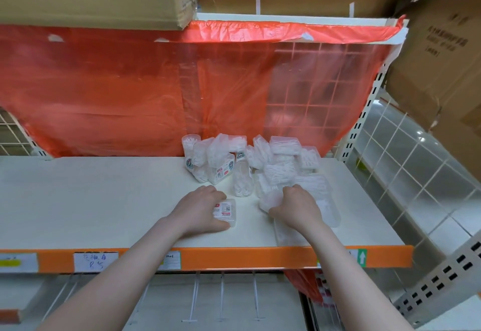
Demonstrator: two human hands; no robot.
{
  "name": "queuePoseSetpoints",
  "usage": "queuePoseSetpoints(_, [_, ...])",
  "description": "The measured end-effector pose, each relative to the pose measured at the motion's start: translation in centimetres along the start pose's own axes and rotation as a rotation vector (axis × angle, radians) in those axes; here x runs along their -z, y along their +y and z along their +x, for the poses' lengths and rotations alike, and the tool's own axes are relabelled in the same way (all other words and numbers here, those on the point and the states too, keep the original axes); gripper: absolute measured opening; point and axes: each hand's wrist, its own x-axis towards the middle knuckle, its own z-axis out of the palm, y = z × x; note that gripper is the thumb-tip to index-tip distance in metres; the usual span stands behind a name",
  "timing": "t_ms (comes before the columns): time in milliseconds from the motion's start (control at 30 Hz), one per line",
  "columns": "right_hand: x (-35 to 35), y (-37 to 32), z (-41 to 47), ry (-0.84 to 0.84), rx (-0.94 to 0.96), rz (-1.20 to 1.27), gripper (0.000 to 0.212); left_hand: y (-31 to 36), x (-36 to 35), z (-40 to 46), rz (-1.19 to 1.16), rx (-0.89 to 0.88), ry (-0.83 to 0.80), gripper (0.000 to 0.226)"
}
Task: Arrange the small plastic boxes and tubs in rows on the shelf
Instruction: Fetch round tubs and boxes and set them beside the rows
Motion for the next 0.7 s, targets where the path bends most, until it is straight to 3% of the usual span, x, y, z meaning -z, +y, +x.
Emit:
queuePoseSetpoints(133, [0.0, 0.1, -0.2, 0.071, 0.088, 0.038, 0.051, -0.7, 0.1, -1.6, -0.050, 0.118, 0.125, 0.067])
queuePoseSetpoints(300, [-0.7, -1.3, 0.0, 0.109, 0.236, 0.045, 0.055, -2.1, 1.2, -4.2, -0.018, 0.228, 0.184, 0.067])
queuePoseSetpoints(700, [-4.2, -12.2, -4.4, 0.059, 0.502, 0.024, 0.050, -9.5, 4.0, -15.3, 0.054, 0.376, 0.206, 0.073])
